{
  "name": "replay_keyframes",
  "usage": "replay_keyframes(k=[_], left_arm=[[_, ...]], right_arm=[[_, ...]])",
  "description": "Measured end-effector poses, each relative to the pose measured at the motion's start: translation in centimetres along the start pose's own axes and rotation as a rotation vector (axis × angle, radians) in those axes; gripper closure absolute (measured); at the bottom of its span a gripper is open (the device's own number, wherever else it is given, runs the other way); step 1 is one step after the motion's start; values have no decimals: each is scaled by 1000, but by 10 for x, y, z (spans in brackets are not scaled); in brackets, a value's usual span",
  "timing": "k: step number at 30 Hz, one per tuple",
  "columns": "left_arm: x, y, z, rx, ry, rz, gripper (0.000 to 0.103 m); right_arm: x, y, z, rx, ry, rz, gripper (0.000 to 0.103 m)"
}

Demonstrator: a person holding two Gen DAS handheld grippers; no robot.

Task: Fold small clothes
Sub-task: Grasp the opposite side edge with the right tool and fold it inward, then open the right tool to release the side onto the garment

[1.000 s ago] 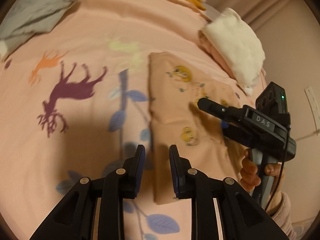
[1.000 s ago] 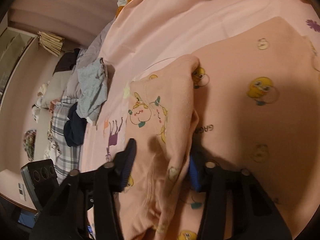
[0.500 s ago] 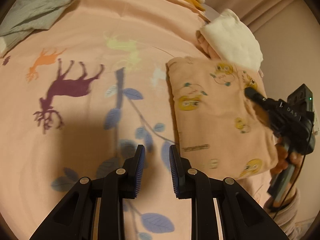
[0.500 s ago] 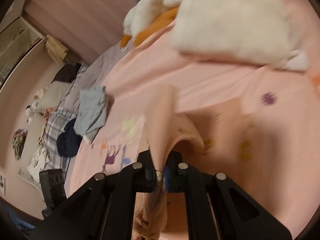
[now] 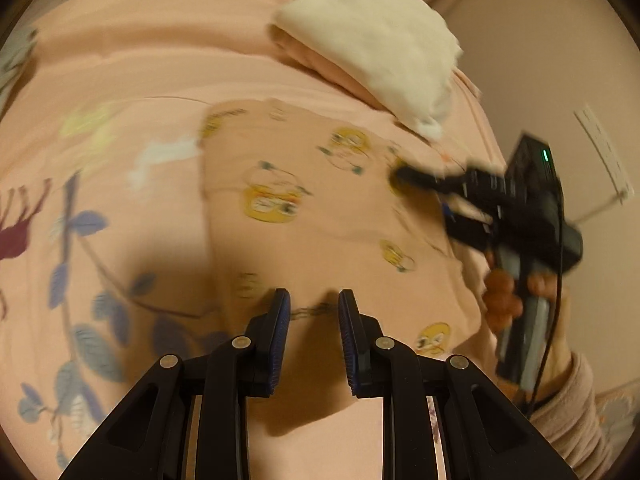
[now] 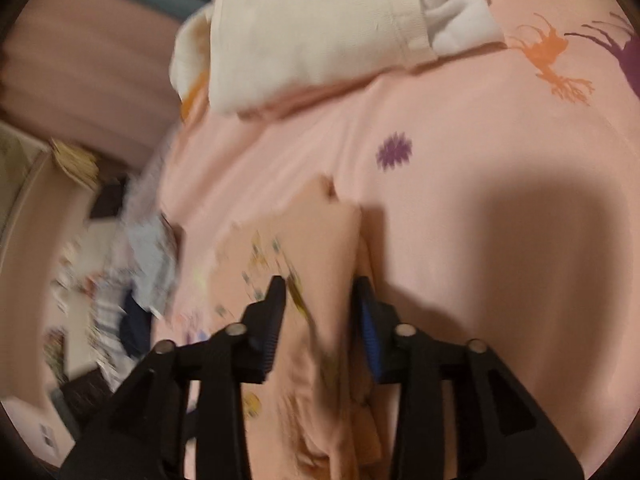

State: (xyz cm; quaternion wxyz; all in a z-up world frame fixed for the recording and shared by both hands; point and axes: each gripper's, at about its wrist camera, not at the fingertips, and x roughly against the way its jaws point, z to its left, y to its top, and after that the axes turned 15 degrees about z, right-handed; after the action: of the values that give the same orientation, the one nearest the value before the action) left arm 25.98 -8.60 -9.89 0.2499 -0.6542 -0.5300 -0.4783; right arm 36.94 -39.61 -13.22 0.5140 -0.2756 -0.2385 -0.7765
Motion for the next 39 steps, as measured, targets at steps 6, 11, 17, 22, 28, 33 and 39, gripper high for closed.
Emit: replay_keyframes(k=[6,11,17,22,28,33,39], left_arm=[[-16,2,0,-3,32,33,82],[-13,2,1,2,24,38,82],[-15,5,-2,1,34,36,82],[-15,0,-7,-27,62,26,82],[-17,-21,-11,-107,107,26,82],[-9,-44,-5,-120,107,12,82],[-10,-64,2,-109,134,16,82]], right_arm=[[15,20,17,16,105,-123,65],[49,16,34,81,-30,-201,65],[46,-49,67,370,-158,-48,83],[30,-103,67,542,-244,55,85],[6,-117,45,599,-492,107,98],[17,-124,50,574,-445,93,88],[18,-143,54,582,-394,101,92]])
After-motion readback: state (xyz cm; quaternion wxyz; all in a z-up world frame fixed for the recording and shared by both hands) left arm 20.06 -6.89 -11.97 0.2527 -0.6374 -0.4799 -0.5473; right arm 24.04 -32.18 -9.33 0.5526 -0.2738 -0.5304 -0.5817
